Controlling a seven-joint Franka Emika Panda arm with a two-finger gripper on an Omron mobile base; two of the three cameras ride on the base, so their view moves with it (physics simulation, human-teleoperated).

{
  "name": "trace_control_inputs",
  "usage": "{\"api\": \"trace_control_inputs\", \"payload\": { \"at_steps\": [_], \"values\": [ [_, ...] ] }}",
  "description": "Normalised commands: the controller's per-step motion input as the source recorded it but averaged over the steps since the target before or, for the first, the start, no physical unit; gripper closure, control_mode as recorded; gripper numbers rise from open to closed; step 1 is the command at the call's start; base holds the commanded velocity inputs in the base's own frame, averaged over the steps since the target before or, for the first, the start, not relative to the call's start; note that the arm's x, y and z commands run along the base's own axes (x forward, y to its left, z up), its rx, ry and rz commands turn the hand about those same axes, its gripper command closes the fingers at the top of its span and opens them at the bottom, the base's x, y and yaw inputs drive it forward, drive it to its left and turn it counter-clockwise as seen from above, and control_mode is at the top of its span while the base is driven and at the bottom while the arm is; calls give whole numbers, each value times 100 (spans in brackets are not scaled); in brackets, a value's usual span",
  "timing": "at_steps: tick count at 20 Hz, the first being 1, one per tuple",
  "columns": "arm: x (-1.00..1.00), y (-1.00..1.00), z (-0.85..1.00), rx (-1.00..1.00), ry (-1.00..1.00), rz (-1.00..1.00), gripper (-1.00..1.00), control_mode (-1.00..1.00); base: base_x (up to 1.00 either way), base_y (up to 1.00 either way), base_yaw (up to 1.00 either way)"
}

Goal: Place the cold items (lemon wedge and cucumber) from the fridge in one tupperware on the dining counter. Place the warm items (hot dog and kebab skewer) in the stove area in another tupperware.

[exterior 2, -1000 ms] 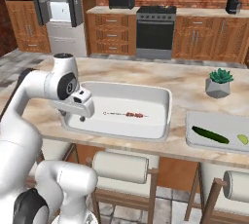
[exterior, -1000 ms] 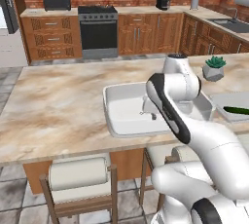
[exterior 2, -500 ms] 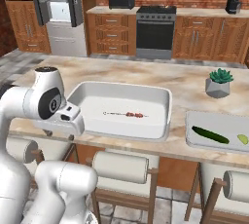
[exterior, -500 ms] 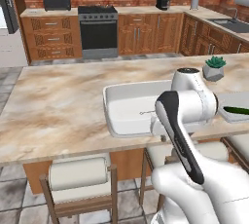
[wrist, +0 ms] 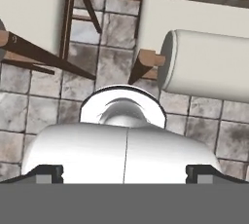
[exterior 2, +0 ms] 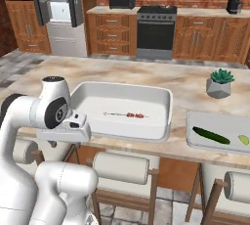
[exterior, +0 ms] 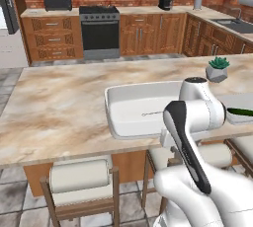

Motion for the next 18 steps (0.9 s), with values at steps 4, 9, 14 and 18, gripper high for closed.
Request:
{"api": "trace_control_inputs", "payload": {
  "at_steps": [4, 9, 14, 18],
  "values": [
    [0, 0, 0, 0, 0, 0, -100, -100, 0, 0, 0],
    [-20, 18, -1, 0, 0, 0, -100, 100, -18, 16, 0],
    [0, 0, 0, 0, 0, 0, -100, 100, -82, 79, 0],
    [0, 0, 0, 0, 0, 0, -100, 100, -15, 100, 0]
  ]
}}
